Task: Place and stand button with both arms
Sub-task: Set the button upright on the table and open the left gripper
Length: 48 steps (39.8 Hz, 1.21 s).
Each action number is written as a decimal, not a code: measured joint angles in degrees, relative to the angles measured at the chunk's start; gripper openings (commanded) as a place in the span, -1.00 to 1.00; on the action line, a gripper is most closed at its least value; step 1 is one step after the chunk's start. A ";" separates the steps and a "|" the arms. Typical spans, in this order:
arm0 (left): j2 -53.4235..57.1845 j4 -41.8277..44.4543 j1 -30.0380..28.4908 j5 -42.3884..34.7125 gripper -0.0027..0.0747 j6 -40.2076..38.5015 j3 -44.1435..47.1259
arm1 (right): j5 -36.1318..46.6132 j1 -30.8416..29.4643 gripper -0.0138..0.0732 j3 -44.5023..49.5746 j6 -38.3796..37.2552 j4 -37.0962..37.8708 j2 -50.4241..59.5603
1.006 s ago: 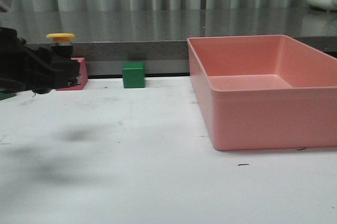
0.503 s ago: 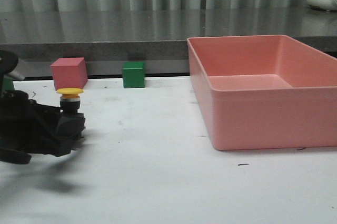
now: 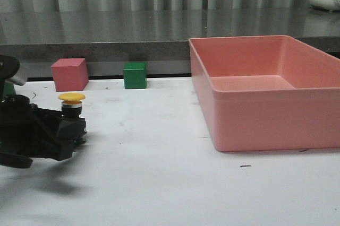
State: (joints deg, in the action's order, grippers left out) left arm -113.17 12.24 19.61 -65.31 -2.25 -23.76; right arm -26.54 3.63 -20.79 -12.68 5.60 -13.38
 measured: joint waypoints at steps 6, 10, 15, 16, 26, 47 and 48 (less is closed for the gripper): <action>0.00 0.00 0.00 0.00 -0.16 0.00 0.00 | 0.00 0.00 -0.84 0.00 0.00 0.00 0.00; 0.00 0.12 0.00 0.00 -0.11 0.04 0.00 | 0.00 0.00 -0.84 0.00 0.00 0.00 0.00; 0.00 0.21 0.00 0.00 0.04 0.04 0.00 | 0.00 0.00 -0.84 0.00 0.00 0.00 0.00; 0.00 0.21 0.00 0.00 0.06 0.04 0.00 | 0.00 0.00 -0.84 0.00 0.00 0.00 0.00; 0.00 0.34 0.00 0.00 0.14 0.98 0.13 | 0.00 0.00 -0.84 0.00 0.00 0.00 0.00; 0.00 0.34 0.00 0.00 0.44 1.27 0.22 | 0.00 0.00 -0.84 0.00 0.00 0.00 0.00; 0.00 0.34 0.00 0.00 0.44 1.27 0.22 | 0.00 0.00 -0.84 0.00 0.00 0.00 0.00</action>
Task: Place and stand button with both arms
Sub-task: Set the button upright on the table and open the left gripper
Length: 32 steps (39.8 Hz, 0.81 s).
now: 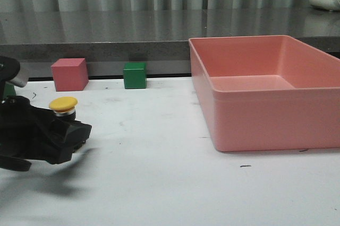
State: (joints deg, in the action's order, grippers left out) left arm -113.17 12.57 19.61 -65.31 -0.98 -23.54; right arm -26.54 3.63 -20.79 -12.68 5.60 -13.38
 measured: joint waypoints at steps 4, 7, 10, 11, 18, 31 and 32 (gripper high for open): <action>0.00 0.00 0.00 0.00 0.44 0.09 0.00 | 0.00 0.00 -0.84 0.00 0.00 0.00 0.00; 0.56 0.00 0.00 0.00 0.44 0.13 0.27 | 0.00 0.00 -0.84 0.00 0.00 0.00 0.00; 2.51 0.12 0.00 0.11 0.44 0.22 1.04 | 0.00 0.00 -0.84 0.00 0.00 0.00 0.00; 3.60 0.21 0.00 0.21 0.44 0.22 1.32 | 0.00 0.00 -0.84 0.00 0.00 0.00 0.00; 13.31 0.45 0.11 0.77 0.44 0.22 2.29 | 0.00 0.00 -0.84 0.00 0.00 0.00 0.00; 40.72 0.45 4.08 31.33 0.42 -7.84 -1.81 | 0.00 0.00 -0.84 0.00 0.00 0.00 0.00; 43.08 0.45 4.36 34.82 0.40 -8.19 -2.58 | 0.00 0.00 -0.84 0.00 0.00 0.00 0.00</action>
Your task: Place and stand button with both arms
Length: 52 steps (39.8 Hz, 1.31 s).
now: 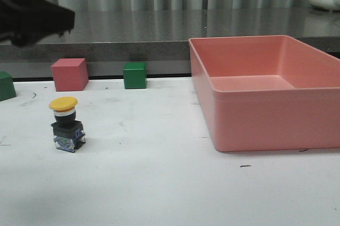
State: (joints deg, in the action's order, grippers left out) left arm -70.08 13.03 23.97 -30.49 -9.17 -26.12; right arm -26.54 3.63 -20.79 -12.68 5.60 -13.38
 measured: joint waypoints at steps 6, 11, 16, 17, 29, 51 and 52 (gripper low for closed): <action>11.20 0.00 0.96 15.35 0.26 -0.64 -4.88 | 0.00 0.00 -0.84 0.00 0.04 0.00 0.00; 19.95 -1.30 1.05 25.34 0.07 -0.64 -6.83 | 0.00 0.00 -0.84 0.00 0.04 0.00 0.00; 28.63 -3.53 1.05 33.44 -0.16 -0.77 -6.81 | 0.00 0.00 -0.84 0.00 0.04 0.00 0.00; 30.03 -3.92 1.05 35.41 -0.21 -0.77 -6.81 | 0.00 0.00 -0.84 0.00 0.04 0.00 0.00; 47.21 -5.66 1.05 52.66 -0.89 -0.89 -6.86 | 0.00 0.00 -0.84 0.00 0.04 0.00 0.00; 54.59 -5.88 1.05 58.70 -0.98 -1.00 -7.12 | 0.00 0.00 -0.84 0.00 0.04 0.00 0.00; 54.59 -5.88 1.05 58.70 -0.98 -1.00 -7.12 | 0.00 0.00 -0.84 0.00 0.04 0.00 0.00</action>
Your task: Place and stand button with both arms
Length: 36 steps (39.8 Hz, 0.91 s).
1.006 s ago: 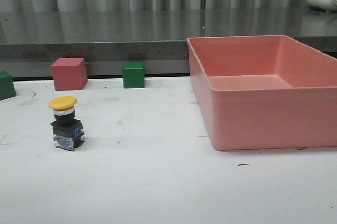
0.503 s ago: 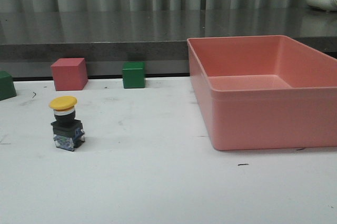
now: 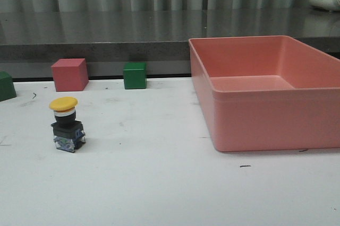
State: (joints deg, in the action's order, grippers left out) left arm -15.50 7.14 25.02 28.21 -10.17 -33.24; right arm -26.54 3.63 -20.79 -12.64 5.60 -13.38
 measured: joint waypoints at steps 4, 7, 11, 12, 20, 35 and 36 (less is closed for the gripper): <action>0.00 -0.10 0.00 0.00 -0.98 0.00 0.00 | 0.00 0.00 -0.84 0.00 0.00 0.00 0.00; 0.00 -0.10 0.00 0.00 -0.98 0.00 0.00 | 0.00 0.00 -0.84 0.00 0.00 0.00 0.00; 0.00 -0.10 0.00 0.00 -0.98 0.00 0.00 | 0.00 0.00 -0.84 0.00 0.00 0.00 0.00; 0.00 -0.10 0.00 0.00 -0.98 0.00 0.00 | 0.00 0.00 -0.84 0.00 0.00 0.00 0.00; 0.00 -0.24 0.00 0.00 -0.98 0.00 0.00 | 0.00 0.00 -0.84 0.00 0.00 0.00 0.00; 2.74 -7.14 0.00 -2.21 -0.98 8.81 7.03 | 0.00 0.00 -0.84 0.00 0.00 0.00 0.00; 3.36 -7.14 -0.16 -2.65 -0.98 8.81 8.11 | 0.00 0.00 -0.84 0.00 0.00 0.00 0.00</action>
State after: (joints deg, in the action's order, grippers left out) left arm -12.13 0.00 24.86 25.56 -1.36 -25.12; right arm -26.54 3.63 -20.79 -12.64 5.60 -13.38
